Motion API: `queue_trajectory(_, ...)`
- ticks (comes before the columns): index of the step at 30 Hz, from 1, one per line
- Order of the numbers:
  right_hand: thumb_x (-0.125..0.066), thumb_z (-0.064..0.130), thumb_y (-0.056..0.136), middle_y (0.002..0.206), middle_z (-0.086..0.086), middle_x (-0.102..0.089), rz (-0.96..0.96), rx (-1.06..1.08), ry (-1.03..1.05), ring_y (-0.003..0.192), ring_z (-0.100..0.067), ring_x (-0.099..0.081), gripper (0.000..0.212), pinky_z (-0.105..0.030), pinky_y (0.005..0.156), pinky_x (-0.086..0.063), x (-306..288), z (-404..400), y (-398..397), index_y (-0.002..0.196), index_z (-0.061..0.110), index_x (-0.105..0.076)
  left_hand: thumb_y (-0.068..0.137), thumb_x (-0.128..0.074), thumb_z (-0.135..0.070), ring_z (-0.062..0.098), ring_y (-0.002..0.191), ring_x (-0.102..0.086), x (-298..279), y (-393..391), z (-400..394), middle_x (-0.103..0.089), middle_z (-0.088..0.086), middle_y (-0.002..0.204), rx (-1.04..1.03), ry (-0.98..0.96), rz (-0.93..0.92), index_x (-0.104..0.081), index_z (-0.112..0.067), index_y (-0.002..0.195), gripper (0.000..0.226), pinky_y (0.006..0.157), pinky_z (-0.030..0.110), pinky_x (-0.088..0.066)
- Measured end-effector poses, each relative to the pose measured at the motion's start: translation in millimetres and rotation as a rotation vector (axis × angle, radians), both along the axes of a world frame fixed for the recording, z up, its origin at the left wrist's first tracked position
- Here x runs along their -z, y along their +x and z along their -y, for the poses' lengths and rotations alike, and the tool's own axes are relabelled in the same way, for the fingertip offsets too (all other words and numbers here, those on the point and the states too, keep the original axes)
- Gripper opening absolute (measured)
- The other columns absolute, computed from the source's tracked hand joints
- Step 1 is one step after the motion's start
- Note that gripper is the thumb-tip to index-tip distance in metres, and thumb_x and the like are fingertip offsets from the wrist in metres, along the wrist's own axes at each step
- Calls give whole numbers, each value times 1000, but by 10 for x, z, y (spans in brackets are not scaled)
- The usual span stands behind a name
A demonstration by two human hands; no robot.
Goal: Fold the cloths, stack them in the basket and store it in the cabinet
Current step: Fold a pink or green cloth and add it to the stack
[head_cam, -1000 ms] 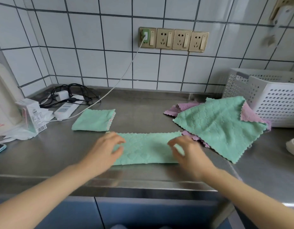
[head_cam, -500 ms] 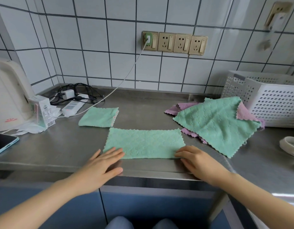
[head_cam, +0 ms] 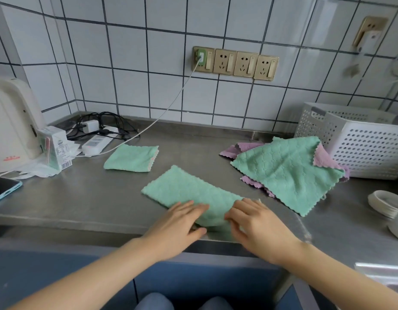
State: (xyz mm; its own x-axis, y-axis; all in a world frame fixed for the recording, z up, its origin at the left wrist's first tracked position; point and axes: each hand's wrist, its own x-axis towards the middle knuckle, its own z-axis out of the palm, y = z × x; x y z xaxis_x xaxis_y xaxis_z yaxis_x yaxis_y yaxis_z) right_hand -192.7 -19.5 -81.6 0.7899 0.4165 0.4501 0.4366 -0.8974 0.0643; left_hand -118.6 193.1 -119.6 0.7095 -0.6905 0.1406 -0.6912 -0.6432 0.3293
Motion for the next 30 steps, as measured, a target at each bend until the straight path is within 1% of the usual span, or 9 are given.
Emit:
queue_trajectory(6, -57, 17, 92, 88, 3, -62, -245, -235, 332, 80, -8, -56, 12, -19, 73, -46, -248, -327, -141, 97, 14, -68, 93, -41, -19, 9, 130, -39, -112, 40, 193, -54, -28, 108, 142, -103, -143, -48, -59, 96, 40, 116, 37, -20)
queue_trajectory(9, -56, 9, 92, 96, 3, -68, -158, -94, 404, 86, -6, -64, 18, -23, 77, -51, -211, -36, 5, 104, 16, -68, 95, -46, -16, 14, 137, -35, -18, 141, -6, -47, -18, 141, 106, -194, -250, -51, -55, 119, 46, 113, 41, -29)
queue_trajectory(13, -55, 4, 89, 124, 5, -60, -232, 119, 273, 104, -16, -64, 42, -36, 84, -54, 110, 351, 185, 127, 23, -56, 87, -48, -56, 0, 136, -33, -63, 180, -205, -41, -22, 144, 52, -289, -433, -55, -52, 123, 37, 116, 32, -26)
queue_trajectory(16, -50, 13, 88, 137, 10, -49, -344, 38, 299, 121, -11, -52, 52, -26, 99, -45, 209, 259, 175, 137, 28, -45, 76, -40, -75, -5, 133, -36, -103, 181, -260, -42, -26, 141, 89, -321, -442, -54, -53, 122, 53, 115, 27, -26)
queue_trajectory(18, -46, 6, 83, 145, 7, -44, -392, -10, 283, 132, -5, -41, 61, -15, 106, -33, 207, 150, 184, 140, 25, -44, 92, -49, -47, 0, 136, -32, -63, 213, -275, -41, -31, 137, 78, -307, -432, -55, -56, 120, 30, 116, 31, -25)
queue_trajectory(20, -40, -2, 80, 146, 6, -43, -410, -58, 214, 136, -3, -34, 64, -8, 109, -21, 224, 106, 210, 138, 22, -49, 96, -50, -17, 2, 138, -28, -34, 218, -313, -39, -32, 134, 68, -309, -407, -54, -62, 115, 49, 117, 33, -24)
queue_trajectory(23, -27, 12, 78, 141, 10, -48, -428, -61, 205, 133, -1, -38, 63, -9, 111, -20, 243, 128, 230, 133, 22, -55, 87, -49, 9, -3, 137, -28, -32, 221, -400, -40, -20, 141, 92, -214, -303, -52, -50, 126, 70, 117, 24, -21)
queue_trajectory(27, -30, 28, 83, 134, 13, -55, -427, -102, 263, 125, 6, -46, 54, -11, 107, -32, 275, 186, 252, 128, 24, -60, 87, -62, 0, -11, 128, -40, 35, 254, -495, -51, -19, 135, 95, -235, -158, -55, -41, 125, 57, 113, 15, -25)
queue_trajectory(30, -52, 23, 90, 99, 19, -72, -396, -59, 410, 83, 8, -63, 31, -12, 73, -49, 196, 166, 335, 111, 41, -67, 84, -60, 3, -12, 99, -60, -81, 239, -457, -66, -30, 101, -4, -395, -234, -70, -41, 104, 49, 89, 12, -46)
